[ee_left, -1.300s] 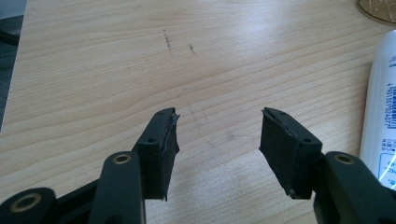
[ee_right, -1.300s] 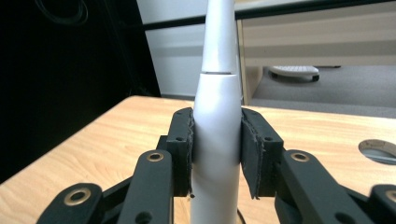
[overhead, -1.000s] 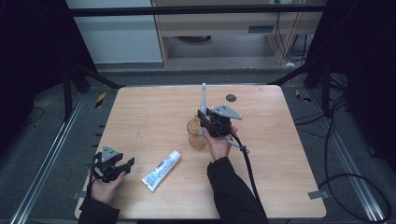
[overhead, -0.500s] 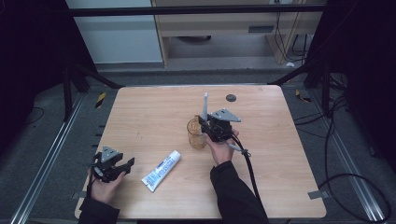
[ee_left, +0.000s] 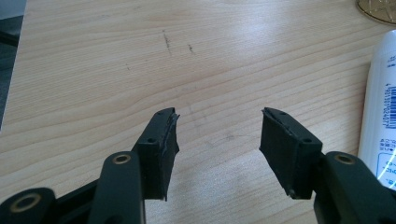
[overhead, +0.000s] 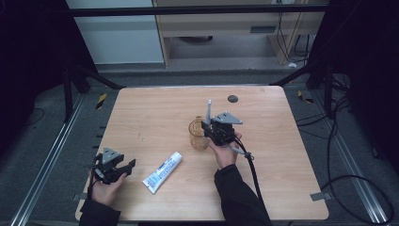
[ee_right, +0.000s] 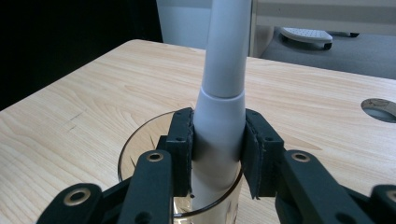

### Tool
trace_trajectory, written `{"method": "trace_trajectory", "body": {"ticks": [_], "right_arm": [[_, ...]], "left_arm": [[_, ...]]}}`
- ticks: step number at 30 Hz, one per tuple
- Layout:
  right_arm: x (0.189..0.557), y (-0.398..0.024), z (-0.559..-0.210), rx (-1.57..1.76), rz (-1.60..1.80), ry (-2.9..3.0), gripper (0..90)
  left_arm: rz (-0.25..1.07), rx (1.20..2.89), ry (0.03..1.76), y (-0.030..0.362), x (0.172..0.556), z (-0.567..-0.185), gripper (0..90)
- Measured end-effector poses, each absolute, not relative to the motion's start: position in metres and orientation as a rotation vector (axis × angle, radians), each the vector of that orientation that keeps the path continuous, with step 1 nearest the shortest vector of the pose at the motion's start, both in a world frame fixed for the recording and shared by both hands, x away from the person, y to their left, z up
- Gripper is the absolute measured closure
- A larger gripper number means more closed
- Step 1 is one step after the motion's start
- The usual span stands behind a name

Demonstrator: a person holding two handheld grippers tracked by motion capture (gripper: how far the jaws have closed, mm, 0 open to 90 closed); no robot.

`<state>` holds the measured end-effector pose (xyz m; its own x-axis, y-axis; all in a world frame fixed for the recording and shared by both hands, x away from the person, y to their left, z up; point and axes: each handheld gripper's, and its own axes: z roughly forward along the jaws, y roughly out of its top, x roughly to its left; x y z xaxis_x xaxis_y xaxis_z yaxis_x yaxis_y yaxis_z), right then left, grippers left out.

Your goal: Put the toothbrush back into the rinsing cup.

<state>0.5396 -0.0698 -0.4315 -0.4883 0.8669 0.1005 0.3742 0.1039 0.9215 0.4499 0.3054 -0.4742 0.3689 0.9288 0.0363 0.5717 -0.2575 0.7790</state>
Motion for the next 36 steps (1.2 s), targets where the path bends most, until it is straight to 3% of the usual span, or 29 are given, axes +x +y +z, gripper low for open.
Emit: {"method": "trace_trajectory", "body": {"ticks": [11,36], "right_arm": [[0.5395,-0.0701,-0.4331,1.193,1.363,1.931,66.0],[0.5367,-0.0689,-0.4315,1.158,1.383,1.935,52.5]], "left_arm": [[0.664,1.945,1.295,0.3053,0.4498,-0.474,45.0],[0.665,1.945,1.294,0.3051,0.4495,-0.4736,44.8]]}}
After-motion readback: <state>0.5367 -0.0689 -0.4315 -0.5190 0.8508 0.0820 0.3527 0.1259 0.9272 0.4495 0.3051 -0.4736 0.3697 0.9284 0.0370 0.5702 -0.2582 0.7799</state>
